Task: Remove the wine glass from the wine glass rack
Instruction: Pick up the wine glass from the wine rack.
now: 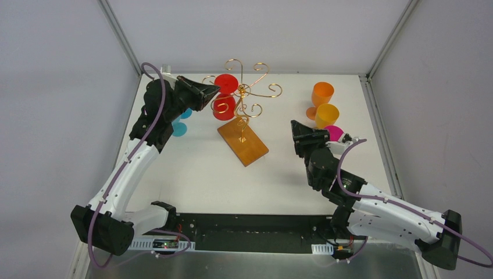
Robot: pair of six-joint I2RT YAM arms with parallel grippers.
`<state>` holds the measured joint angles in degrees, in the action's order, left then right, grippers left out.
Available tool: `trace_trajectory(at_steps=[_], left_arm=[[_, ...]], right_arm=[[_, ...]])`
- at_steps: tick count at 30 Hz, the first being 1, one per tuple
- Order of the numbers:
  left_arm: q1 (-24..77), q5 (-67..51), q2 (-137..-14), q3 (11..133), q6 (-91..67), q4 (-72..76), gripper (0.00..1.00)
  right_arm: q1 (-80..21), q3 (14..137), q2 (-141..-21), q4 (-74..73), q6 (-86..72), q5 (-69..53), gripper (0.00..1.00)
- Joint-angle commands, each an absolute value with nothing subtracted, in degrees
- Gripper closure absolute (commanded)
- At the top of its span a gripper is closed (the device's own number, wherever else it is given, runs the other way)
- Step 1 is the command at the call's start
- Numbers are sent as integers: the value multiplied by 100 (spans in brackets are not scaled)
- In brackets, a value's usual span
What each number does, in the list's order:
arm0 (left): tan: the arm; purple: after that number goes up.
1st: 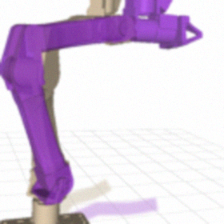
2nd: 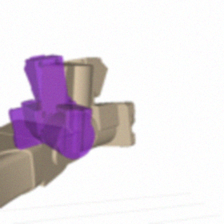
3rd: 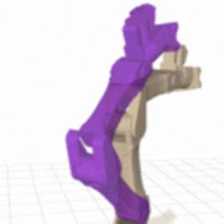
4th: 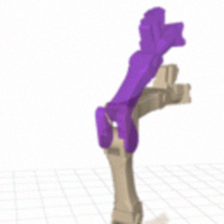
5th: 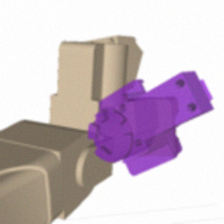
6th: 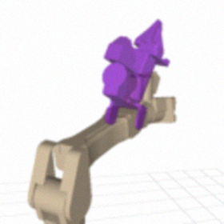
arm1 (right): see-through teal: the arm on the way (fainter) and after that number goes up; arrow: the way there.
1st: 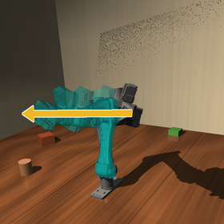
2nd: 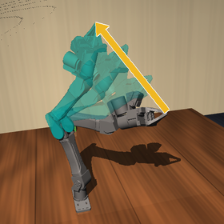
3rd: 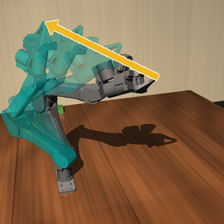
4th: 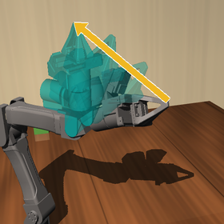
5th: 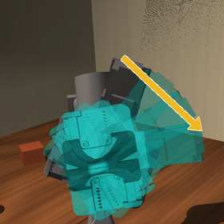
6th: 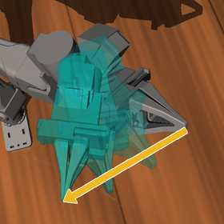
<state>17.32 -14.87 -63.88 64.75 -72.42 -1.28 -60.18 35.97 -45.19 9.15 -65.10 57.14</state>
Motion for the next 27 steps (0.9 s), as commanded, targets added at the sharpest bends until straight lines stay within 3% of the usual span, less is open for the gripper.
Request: trace_trajectory(at_steps=[1, 18, 27], left_arm=[[1786, -1413, -6075, 6460, -7148, 82, 100], [1767, -892, -5040, 6380, -6408, -1020, 100], [1761, -629, -4388, 6252, -5952, -1601, 100]], right_arm=[[-5996, 3621, -4525, 941, -6581, 5722, 53], [-5998, 3691, -4519, 714, -6543, 5742, 54], [-5897, 3701, -4358, 706, -5720, 5518, 52]])
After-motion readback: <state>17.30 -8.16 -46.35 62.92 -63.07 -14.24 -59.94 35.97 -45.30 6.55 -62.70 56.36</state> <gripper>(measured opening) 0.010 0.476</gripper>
